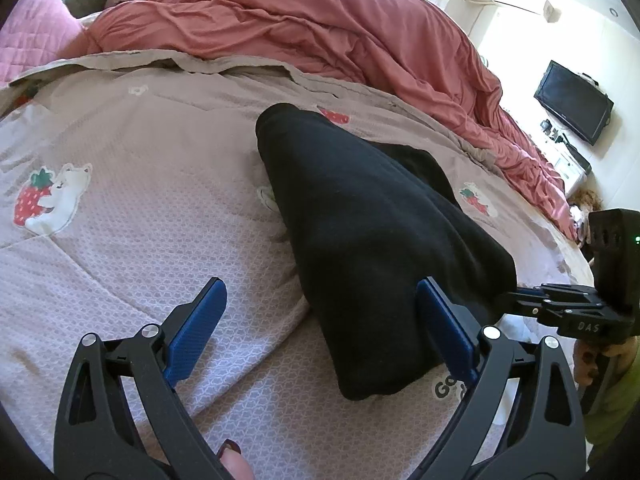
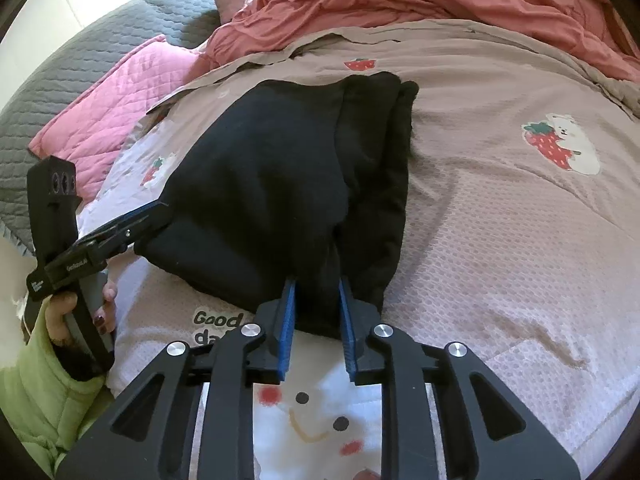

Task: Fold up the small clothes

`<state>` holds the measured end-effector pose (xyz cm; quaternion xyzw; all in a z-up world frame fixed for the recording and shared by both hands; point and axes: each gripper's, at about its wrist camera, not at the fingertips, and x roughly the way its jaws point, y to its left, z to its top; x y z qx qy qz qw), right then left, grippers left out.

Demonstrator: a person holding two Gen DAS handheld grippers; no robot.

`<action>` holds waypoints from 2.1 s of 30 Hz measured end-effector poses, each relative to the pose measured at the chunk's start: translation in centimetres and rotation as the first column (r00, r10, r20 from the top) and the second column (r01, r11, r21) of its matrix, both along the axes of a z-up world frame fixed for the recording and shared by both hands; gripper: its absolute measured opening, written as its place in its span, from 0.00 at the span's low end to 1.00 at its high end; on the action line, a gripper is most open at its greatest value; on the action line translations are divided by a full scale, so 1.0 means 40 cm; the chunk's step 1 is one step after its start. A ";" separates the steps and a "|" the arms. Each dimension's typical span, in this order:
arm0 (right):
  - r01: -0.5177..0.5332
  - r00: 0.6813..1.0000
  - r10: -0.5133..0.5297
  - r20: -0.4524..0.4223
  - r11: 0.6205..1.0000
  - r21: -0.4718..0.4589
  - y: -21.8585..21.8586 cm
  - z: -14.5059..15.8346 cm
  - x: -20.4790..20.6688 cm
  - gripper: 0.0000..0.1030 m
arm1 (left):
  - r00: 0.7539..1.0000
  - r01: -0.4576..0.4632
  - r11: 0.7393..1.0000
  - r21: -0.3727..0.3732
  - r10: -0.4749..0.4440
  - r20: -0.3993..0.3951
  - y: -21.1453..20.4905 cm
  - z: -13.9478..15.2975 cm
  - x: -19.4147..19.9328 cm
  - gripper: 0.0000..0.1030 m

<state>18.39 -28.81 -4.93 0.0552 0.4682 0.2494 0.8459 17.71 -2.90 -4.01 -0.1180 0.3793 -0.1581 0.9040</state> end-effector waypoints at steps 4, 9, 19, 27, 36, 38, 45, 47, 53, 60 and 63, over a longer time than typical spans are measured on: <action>0.036 0.999 -0.036 0.009 0.999 -0.032 -0.010 0.010 -0.010 0.37 | 1.000 -0.001 1.000 0.008 0.001 0.004 -0.001 0.003 -0.001 0.86; 0.077 0.997 -0.076 0.033 0.997 -0.030 -0.029 0.037 -0.018 0.38 | 1.000 -0.007 1.000 0.029 0.007 0.024 -0.007 0.012 -0.010 0.86; 0.162 0.982 -0.170 0.080 0.983 0.090 -0.040 0.104 0.108 0.38 | 0.983 0.031 0.998 0.060 -0.042 0.179 -0.039 0.065 -0.050 0.83; 0.167 0.984 -0.163 0.077 0.985 -0.052 0.054 0.046 0.259 0.36 | 0.991 0.135 0.987 0.088 -0.135 -0.009 -0.085 -0.009 0.003 0.76; 0.241 0.969 -0.223 0.109 0.950 -0.200 0.059 -0.011 0.286 0.37 | 0.993 0.119 0.989 0.088 -0.120 0.005 -0.085 0.001 -0.001 0.76; 0.247 0.967 -0.228 0.116 0.952 -0.182 0.052 0.005 0.275 0.38 | 0.994 0.112 0.989 0.093 -0.113 0.006 -0.081 0.003 -0.004 0.78; 0.240 0.956 -0.212 0.201 0.962 -0.129 0.041 0.090 0.192 0.71 | 0.996 0.078 0.991 0.107 -0.082 0.030 -0.076 0.019 -0.028 0.83; 0.246 0.950 -0.216 0.227 0.963 -0.113 0.036 0.119 0.156 0.78 | 0.997 0.064 0.992 0.111 -0.069 0.041 -0.075 0.026 -0.037 0.86; 0.254 0.926 -0.222 0.304 0.965 -0.070 0.021 0.183 0.061 0.92 | 0.996 0.026 0.992 0.126 -0.036 0.082 -0.064 0.047 -0.082 0.91; 0.273 0.905 -0.239 0.351 0.961 -0.047 0.010 0.202 -0.025 0.95 | 0.994 -0.010 0.988 0.157 -0.007 0.107 -0.050 0.055 -0.148 0.91; 0.281 0.904 -0.253 0.345 0.959 -0.033 0.006 0.196 -0.049 0.95 | 0.993 -0.026 0.985 0.169 0.006 0.115 -0.045 0.061 -0.171 0.91</action>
